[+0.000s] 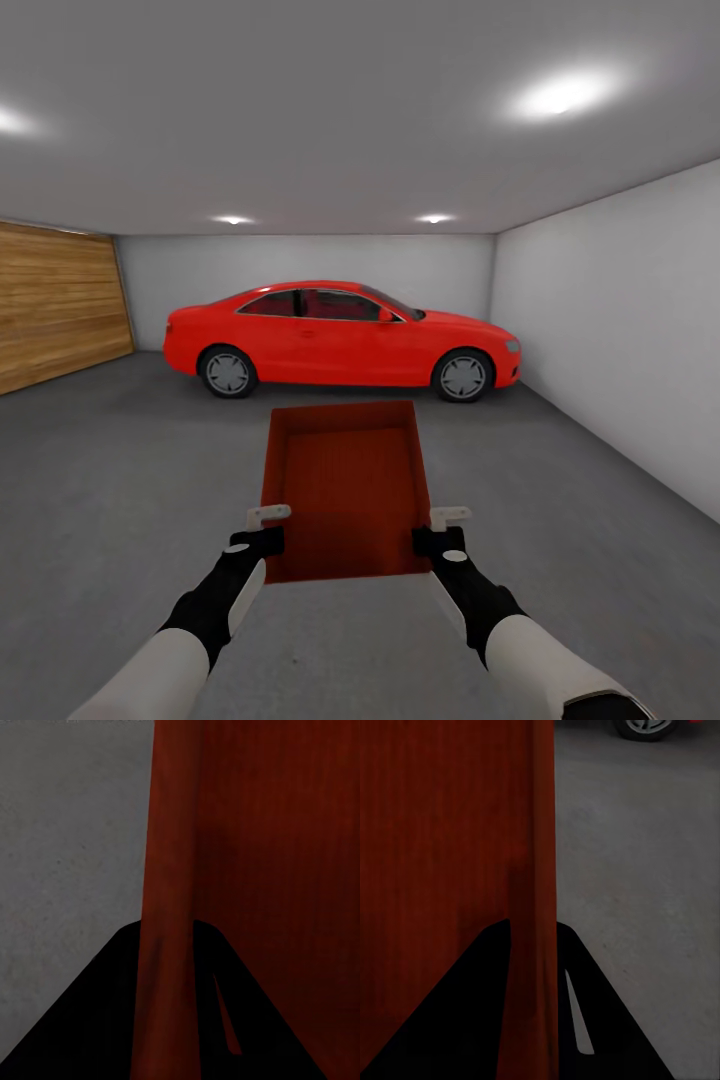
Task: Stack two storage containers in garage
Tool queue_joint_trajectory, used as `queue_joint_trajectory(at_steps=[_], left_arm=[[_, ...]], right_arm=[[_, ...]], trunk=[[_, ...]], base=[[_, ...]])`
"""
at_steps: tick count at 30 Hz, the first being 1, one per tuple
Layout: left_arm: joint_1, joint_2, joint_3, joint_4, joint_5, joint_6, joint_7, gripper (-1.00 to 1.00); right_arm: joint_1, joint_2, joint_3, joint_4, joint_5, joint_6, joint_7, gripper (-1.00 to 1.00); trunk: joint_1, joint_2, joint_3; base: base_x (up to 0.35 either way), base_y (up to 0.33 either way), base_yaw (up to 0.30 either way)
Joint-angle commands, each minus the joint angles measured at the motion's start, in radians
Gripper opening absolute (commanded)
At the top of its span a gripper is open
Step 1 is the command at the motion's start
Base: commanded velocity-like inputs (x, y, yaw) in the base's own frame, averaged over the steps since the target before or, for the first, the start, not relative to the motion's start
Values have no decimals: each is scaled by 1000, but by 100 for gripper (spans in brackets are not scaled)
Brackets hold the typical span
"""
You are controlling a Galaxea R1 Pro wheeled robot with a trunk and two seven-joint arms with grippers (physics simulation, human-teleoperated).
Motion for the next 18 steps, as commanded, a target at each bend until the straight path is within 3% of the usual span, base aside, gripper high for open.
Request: queue_joint_trajectory(at_steps=[1, 18], left_arm=[[0, 1, 12, -29, -8, -6, 10, -100], [0, 1, 12, -28, -8, -6, 10, -100]], right_arm=[[0, -6, -10, 2, -1, 4, -12, -100], [0, -6, -10, 2, -2, 4, -12, -100]], trunk=[[1, -1, 0], [1, -1, 0]], base=[[322, 0, 0], [321, 0, 0]])
